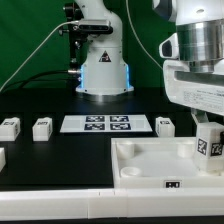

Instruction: Assemble one leg

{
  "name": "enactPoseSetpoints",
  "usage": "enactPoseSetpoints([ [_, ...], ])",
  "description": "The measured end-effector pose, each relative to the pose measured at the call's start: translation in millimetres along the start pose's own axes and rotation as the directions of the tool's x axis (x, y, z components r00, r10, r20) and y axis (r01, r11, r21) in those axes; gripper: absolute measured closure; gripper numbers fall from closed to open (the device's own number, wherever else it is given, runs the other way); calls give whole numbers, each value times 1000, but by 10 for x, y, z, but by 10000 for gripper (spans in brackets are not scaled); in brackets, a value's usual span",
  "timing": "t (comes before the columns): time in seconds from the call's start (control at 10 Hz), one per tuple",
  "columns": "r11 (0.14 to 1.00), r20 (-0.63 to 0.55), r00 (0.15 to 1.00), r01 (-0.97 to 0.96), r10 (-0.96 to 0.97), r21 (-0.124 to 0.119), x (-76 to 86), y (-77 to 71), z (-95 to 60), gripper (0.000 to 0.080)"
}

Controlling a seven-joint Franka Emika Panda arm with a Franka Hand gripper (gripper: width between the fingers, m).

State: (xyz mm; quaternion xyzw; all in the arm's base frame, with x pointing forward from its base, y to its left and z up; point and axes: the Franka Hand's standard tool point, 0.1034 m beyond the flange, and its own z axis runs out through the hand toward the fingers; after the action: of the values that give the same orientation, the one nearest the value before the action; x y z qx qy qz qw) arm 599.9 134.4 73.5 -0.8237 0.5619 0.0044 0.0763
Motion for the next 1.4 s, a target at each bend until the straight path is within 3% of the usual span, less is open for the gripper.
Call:
enactPoseSetpoints([
  [0.1, 1000, 0, 1000, 31, -31, 0, 0, 0, 0, 254],
  [0.2, 999, 0, 999, 33, -33, 0, -1, 0, 0, 171],
  [0.5, 920, 0, 920, 393, -393, -4, 6, -1, -4, 151],
  [1.0, 579, 0, 579, 816, -816, -5, 63, -6, -20, 151],
  [1.2, 369, -2, 369, 929, -929, -19, 79, -5, -22, 151],
  [1.3, 310, -1, 310, 951, -951, -20, 84, -4, -22, 151],
  [1.4, 172, 4, 173, 985, -985, -30, 108, 1, -25, 151],
])
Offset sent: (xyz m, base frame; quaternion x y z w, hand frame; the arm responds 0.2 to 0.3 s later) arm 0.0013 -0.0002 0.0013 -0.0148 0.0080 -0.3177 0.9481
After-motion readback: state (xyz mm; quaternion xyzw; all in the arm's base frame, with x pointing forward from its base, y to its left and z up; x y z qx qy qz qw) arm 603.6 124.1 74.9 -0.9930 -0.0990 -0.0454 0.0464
